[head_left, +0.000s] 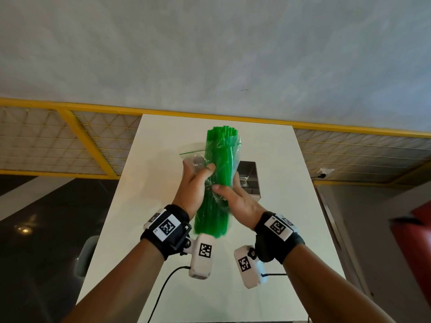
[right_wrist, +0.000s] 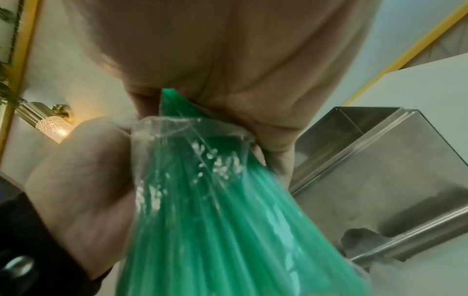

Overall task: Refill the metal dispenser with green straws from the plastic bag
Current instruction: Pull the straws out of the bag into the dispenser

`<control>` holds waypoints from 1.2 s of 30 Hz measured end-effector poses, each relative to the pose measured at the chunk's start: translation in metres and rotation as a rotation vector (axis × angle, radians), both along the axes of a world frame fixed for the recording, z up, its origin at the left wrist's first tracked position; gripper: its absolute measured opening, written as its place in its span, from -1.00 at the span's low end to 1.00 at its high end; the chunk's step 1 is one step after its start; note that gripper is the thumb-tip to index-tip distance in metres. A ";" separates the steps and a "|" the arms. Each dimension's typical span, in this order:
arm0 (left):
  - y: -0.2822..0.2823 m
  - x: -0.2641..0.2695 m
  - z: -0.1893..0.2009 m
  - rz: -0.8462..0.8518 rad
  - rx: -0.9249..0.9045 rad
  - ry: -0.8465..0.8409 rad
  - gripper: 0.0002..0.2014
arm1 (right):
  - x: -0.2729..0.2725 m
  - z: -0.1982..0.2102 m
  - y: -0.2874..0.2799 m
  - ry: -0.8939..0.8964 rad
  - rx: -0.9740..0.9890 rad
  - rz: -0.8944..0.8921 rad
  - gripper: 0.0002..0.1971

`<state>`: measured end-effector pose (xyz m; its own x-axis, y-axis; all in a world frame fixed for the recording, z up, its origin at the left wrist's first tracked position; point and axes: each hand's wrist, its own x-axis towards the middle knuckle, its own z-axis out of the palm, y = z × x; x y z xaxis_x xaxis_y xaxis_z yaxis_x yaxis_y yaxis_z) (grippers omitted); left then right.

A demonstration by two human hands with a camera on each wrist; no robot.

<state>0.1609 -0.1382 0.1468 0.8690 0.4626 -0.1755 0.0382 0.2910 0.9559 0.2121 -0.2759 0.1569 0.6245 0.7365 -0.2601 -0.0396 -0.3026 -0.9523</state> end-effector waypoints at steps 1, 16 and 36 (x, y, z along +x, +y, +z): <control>0.001 0.000 -0.001 -0.004 0.001 0.008 -0.47 | 0.001 0.004 0.000 0.011 -0.015 -0.005 -0.42; -0.006 0.001 0.008 -0.047 0.134 0.006 -0.23 | -0.004 0.016 0.025 -0.041 -0.124 -0.063 -0.19; 0.015 0.008 0.004 -0.131 0.115 0.078 -0.67 | -0.004 0.000 0.015 0.056 0.078 0.019 -0.19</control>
<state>0.1691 -0.1230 0.1503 0.9090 0.3676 -0.1966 0.1433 0.1673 0.9754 0.2079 -0.2606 0.1571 0.5965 0.7674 -0.2350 -0.0881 -0.2285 -0.9696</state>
